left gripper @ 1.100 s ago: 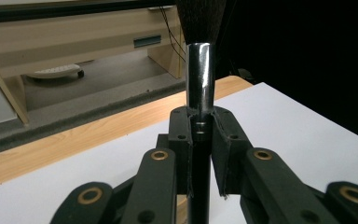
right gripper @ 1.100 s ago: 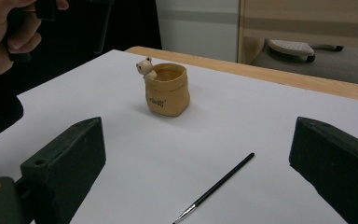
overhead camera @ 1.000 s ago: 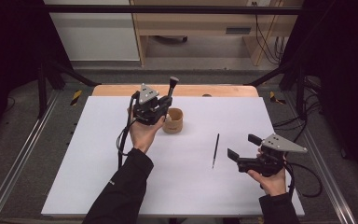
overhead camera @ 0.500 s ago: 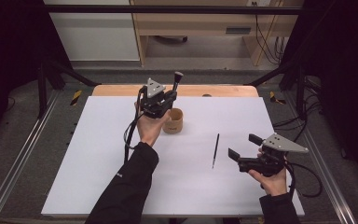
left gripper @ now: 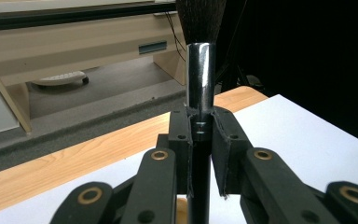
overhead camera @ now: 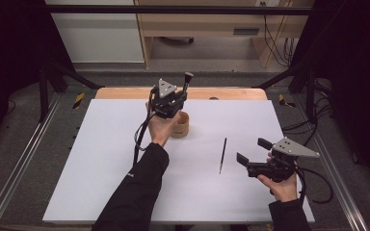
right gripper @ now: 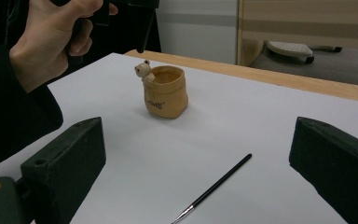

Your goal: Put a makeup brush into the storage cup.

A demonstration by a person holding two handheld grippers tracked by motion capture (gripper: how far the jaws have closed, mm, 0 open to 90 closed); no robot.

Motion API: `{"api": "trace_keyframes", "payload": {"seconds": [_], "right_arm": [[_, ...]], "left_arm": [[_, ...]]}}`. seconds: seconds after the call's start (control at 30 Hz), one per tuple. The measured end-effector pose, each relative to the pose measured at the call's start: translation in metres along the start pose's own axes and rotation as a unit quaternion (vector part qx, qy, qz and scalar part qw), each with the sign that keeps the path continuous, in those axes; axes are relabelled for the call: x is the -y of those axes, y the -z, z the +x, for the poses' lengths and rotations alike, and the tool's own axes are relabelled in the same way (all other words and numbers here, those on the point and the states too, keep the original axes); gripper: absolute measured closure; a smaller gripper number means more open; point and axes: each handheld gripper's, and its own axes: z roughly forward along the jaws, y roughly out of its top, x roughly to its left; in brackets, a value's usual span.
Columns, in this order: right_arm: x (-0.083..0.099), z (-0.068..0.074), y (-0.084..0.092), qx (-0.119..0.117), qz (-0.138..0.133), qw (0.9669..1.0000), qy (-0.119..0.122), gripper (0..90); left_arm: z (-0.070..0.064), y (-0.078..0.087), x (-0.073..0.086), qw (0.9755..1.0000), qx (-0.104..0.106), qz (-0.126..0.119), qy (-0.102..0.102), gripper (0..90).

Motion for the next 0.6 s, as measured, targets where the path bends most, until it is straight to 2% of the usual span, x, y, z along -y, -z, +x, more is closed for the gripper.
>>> {"api": "trace_keyframes", "payload": {"seconds": [0.33,0.47,0.6], "right_arm": [[0.0,0.0,0.001,-0.001,-0.002,1.0,-0.001,4.1],[0.0,0.0,0.001,-0.001,-0.002,1.0,-0.001,4.1],[-0.001,-0.001,0.001,-0.002,-0.003,1.0,-0.001,4.1]], "left_arm": [[0.0,-0.015,0.005,0.9999,-0.007,0.011,-0.006,78.8],[0.002,-0.02,0.008,0.9998,-0.008,0.015,-0.002,78.8],[0.002,-0.023,0.01,0.9997,-0.011,0.019,-0.009,78.8]]}}
